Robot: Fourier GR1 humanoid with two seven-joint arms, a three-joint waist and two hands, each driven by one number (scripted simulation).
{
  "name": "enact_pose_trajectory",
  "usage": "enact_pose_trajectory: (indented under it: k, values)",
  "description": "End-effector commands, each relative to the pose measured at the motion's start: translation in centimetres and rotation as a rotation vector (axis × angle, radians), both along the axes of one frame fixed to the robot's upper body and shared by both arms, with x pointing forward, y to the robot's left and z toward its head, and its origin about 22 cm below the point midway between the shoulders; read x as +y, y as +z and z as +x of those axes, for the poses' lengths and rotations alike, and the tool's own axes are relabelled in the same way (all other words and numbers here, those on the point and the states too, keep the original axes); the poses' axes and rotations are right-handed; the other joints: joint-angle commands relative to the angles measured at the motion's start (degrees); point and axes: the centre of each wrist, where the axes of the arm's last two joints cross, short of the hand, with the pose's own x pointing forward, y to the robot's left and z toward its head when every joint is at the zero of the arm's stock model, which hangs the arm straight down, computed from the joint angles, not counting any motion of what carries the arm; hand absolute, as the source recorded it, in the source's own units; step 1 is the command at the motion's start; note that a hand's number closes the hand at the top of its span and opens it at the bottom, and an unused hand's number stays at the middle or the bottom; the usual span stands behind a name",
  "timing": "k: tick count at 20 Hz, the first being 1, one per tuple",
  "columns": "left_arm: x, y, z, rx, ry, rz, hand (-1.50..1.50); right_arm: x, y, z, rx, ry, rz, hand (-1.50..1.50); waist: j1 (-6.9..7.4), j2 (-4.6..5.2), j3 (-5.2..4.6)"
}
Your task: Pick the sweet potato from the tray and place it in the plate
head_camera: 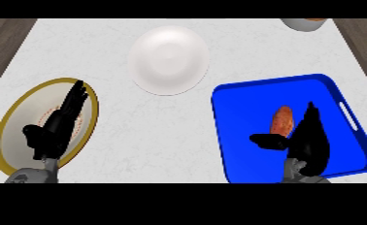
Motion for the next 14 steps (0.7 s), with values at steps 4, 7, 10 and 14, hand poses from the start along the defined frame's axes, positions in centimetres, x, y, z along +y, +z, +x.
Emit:
enact_pose_trajectory:
  k: [4,7,10,14]
  values:
    - [1.6,-0.8,-0.2,0.0,-0.005,0.001,0.0,-1.6,-0.3,1.6,0.173,-0.048,0.053,-1.5,0.39,0.16,0.06]
    - [0.6,0.9,0.9,-0.006,-0.019,-0.003,0.0,-1.1,-1.3,1.3,0.189,-0.049,0.061,-1.5,0.38,0.11,0.09]
    - [0.9,-0.1,0.1,0.004,-0.004,-0.006,0.0,-3.5,-0.6,1.2,0.2,-0.052,0.05,-1.5,0.25,0.06,0.08]
    - [0.8,0.7,0.7,-0.001,-0.012,0.0,0.0,-1.3,-2.6,2.3,0.251,-0.094,0.034,-1.5,0.49,0.12,0.08]
